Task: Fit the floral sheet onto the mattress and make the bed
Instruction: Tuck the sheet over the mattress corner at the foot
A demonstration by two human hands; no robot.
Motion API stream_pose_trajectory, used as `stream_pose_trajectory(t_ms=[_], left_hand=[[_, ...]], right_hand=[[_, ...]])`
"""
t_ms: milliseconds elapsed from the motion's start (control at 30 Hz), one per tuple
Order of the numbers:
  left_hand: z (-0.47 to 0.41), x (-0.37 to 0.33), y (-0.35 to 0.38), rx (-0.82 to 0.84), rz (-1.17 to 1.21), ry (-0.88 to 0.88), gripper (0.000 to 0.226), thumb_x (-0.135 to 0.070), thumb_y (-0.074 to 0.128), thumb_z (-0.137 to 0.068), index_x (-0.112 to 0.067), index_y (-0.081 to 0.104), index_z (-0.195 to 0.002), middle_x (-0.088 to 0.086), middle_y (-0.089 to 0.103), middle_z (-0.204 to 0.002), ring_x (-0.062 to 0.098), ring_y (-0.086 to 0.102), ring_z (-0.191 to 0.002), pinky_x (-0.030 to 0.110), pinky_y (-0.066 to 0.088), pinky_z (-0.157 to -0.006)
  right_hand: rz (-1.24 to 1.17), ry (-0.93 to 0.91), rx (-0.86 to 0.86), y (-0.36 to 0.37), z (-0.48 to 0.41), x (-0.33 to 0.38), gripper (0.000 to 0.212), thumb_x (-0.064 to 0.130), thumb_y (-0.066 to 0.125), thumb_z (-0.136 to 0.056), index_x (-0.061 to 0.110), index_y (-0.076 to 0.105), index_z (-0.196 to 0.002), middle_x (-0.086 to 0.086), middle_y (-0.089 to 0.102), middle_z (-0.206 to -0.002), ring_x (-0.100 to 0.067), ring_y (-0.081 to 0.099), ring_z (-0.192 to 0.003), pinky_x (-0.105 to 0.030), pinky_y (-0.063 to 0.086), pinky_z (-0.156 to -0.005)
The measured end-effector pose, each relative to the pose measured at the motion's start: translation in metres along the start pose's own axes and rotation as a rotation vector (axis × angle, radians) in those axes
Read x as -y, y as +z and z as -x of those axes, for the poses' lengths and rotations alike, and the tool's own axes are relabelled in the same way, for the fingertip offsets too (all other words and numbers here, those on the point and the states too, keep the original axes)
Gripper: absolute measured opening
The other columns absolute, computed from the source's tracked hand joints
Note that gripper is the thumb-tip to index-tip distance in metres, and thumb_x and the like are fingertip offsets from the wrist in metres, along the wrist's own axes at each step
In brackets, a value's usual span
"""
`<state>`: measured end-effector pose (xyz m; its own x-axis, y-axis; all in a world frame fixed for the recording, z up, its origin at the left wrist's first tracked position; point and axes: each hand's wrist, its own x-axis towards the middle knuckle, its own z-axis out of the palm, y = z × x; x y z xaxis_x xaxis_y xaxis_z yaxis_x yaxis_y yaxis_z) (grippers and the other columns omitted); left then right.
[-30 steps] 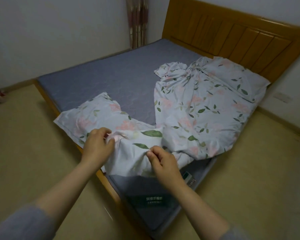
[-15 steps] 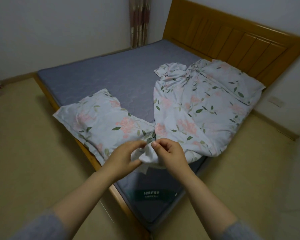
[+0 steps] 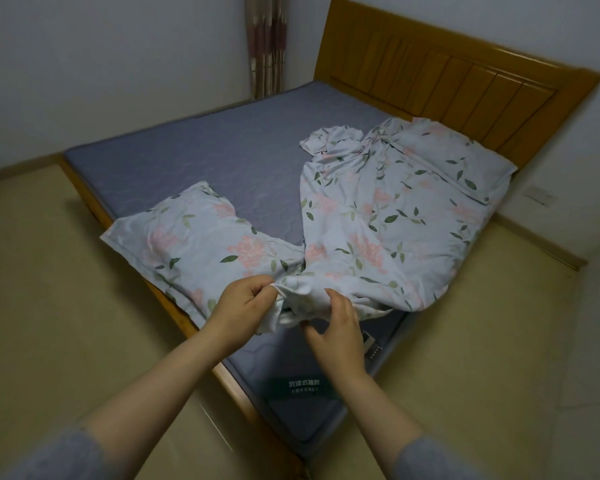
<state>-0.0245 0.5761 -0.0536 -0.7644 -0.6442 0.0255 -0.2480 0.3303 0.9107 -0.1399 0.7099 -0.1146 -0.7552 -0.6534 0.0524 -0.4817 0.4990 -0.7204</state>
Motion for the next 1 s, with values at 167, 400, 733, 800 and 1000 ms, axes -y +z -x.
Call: stream_pose_trajectory(t_ms=[167,400,733,800,1000], left_hand=[[0.01,-0.004,-0.014,-0.034,0.037,0.016,0.037,-0.027,0.039,-0.08,-0.031,0.048,-0.044,-0.011,0.041,-0.045,0.005,0.036,-0.047,0.015,0.026,-0.046],[0.023,0.004,-0.037,-0.034,-0.011,0.041,0.031,-0.04,0.04,-0.074,-0.028,0.04,-0.045,-0.008,0.036,-0.046,0.006,0.035,-0.045,0.011,0.024,-0.042],[0.031,0.0,-0.038,-0.098,0.041,0.029,0.036,-0.024,0.041,-0.078,-0.026,0.037,-0.043,-0.008,0.038,-0.045,0.004,0.036,-0.044,0.009,0.025,-0.041],[0.031,-0.003,-0.04,-0.098,0.012,0.046,0.032,-0.027,0.042,-0.077,-0.025,0.033,-0.046,-0.008,0.036,-0.045,0.005,0.034,-0.045,0.011,0.024,-0.041],[0.038,-0.003,-0.049,-0.088,-0.075,0.106,0.03,-0.043,0.036,-0.071,-0.032,0.04,-0.043,-0.01,0.038,-0.047,0.006,0.035,-0.048,0.015,0.023,-0.044]], right_hand=[[0.042,0.062,-0.135,0.004,-0.018,-0.011,0.047,0.02,0.068,-0.078,0.016,0.051,-0.122,-0.002,0.053,-0.124,-0.021,0.047,-0.117,-0.036,0.045,-0.093],[0.259,-0.043,-0.106,-0.008,-0.036,-0.034,0.011,0.019,0.062,-0.084,0.014,0.064,-0.093,-0.003,0.064,-0.091,-0.024,0.057,-0.087,-0.036,0.045,-0.074],[0.272,0.065,0.066,-0.004,-0.03,-0.05,0.043,0.027,0.063,-0.086,0.016,0.052,-0.126,-0.005,0.056,-0.125,-0.026,0.051,-0.115,-0.038,0.047,-0.087],[0.244,0.037,0.095,-0.001,-0.03,-0.048,0.044,0.019,0.059,-0.088,0.016,0.05,-0.131,-0.006,0.052,-0.132,-0.026,0.047,-0.121,-0.037,0.043,-0.093],[0.293,-0.046,0.278,0.0,-0.035,-0.045,0.048,0.013,0.062,-0.075,0.014,0.051,-0.122,-0.009,0.05,-0.125,-0.028,0.046,-0.116,-0.038,0.045,-0.089]])
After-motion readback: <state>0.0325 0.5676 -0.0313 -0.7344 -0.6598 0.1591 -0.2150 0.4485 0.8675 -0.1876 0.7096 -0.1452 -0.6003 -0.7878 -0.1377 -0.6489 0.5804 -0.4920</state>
